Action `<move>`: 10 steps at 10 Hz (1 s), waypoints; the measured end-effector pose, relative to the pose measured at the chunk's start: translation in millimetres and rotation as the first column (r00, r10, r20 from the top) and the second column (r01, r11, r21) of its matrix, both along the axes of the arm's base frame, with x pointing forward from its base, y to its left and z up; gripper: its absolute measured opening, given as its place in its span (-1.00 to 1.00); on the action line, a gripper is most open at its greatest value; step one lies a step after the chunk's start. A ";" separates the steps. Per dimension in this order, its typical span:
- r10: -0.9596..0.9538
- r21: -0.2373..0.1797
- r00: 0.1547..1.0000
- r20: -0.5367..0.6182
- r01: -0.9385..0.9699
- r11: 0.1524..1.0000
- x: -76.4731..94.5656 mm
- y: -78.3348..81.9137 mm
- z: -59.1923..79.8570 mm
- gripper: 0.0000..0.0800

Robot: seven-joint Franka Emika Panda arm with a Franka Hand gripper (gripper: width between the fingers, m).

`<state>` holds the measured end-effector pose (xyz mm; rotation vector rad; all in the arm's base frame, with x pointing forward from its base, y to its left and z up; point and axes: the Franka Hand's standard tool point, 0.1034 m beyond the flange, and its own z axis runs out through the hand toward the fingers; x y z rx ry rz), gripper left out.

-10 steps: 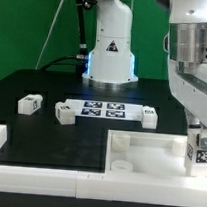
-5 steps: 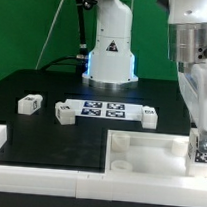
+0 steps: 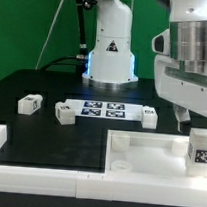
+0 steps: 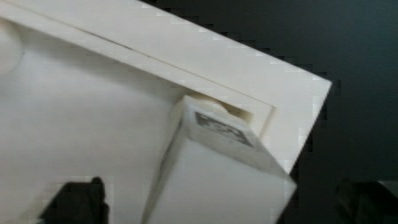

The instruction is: Assemble one leg

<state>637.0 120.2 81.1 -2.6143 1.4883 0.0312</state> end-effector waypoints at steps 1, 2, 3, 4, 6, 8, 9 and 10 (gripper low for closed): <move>0.099 -0.013 0.995 0.009 -0.099 0.995 -0.3 0.7 0.3 0.62; 0.244 -0.028 0.969 0.024 -0.244 0.969 -0.3 0.4 0.0 0.62; 0.392 -0.051 0.919 0.031 -0.391 0.919 -0.5 -0.6 -0.2 0.62; 0.523 -0.079 0.852 0.032 -0.520 0.851 -0.3 -1.9 -0.1 0.62; 0.692 -0.094 0.721 0.018 -0.688 0.720 1.1 -5.2 2.5 0.62; 0.823 -0.111 0.567 0.020 -0.817 0.565 1.5 -8.1 2.4 0.62; 0.809 -0.108 0.588 0.021 -0.803 0.586 1.4 -7.7 2.4 0.62; 0.808 -0.109 0.589 0.021 -0.802 0.587 1.4 -7.9 2.4 0.40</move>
Offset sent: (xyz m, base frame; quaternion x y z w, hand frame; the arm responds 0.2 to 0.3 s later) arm 0.0056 0.0053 -0.0005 -0.0309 0.0052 -0.3583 0.9331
